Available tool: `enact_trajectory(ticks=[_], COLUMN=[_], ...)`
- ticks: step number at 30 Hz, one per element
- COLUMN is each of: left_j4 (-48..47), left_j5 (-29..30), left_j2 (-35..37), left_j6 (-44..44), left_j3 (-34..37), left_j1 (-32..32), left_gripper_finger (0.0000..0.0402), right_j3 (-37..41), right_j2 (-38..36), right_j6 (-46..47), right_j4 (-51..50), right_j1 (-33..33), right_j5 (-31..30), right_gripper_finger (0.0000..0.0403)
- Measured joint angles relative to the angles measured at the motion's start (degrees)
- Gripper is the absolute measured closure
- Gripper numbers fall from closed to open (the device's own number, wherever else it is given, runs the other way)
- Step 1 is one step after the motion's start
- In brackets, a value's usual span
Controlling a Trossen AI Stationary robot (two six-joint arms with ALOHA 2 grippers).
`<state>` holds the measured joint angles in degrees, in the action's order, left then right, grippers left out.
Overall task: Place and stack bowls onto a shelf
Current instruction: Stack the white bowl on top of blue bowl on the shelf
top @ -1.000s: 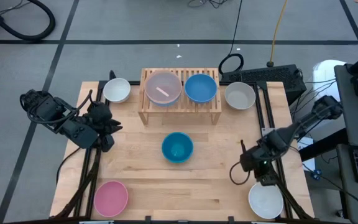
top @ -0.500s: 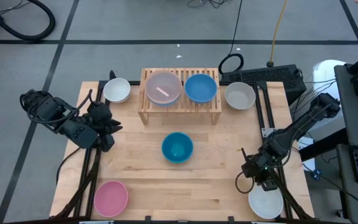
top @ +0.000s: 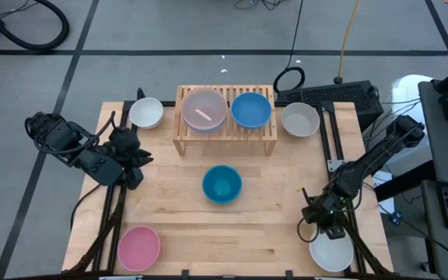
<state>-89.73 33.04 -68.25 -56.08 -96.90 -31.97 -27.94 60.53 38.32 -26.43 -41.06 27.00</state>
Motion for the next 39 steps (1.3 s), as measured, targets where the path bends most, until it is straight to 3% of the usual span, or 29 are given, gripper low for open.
enact_trajectory(ticks=[5, 12, 18, 27, 32, 35, 39], left_j4=[0.0, 0.02, 0.02, 0.02, 0.02, 0.0, 0.0], left_j5=[0.0, 0.0, 0.02, 0.02, 0.02, 0.02, 0.02], left_j2=[0.0, 0.0, 0.0, 0.0, 0.0, -0.02, -0.02], left_j6=[-0.13, -0.2, -0.18, 2.31, 3.18, 3.44, 5.25], left_j3=[0.0, 0.0, 0.0, 0.0, 0.0, 0.0, 0.0], left_j1=[0.0, 0.0, 0.0, 0.0, 0.0, 0.0, 0.0], left_gripper_finger=[0.0319, 0.0319, 0.0319, 0.0319, 0.0319, 0.0319, 0.0319], right_j3=[0.04, -1.1, -6.19, -22.72, -32.49, -37.93, -44.02], right_j2=[0.0, 0.02, 0.02, 0.02, 0.11, 1.33, 4.16], right_j6=[0.71, 9.74, 10.28, 7.38, 6.54, 4.88, -1.73], right_j4=[3.24, 7.81, 4.2, -14.12, -17.53, -20.49, -23.42], right_j1=[0.07, 0.25, 2.74, 12.93, 20.82, 25.69, 32.22], right_j5=[-0.16, -5.02, -8.96, -12.65, -18.44, -24.94, -30.28], right_gripper_finger=[0.0396, 0.0401, 0.0402, 0.0402, 0.0403, 0.0403, 0.0403])
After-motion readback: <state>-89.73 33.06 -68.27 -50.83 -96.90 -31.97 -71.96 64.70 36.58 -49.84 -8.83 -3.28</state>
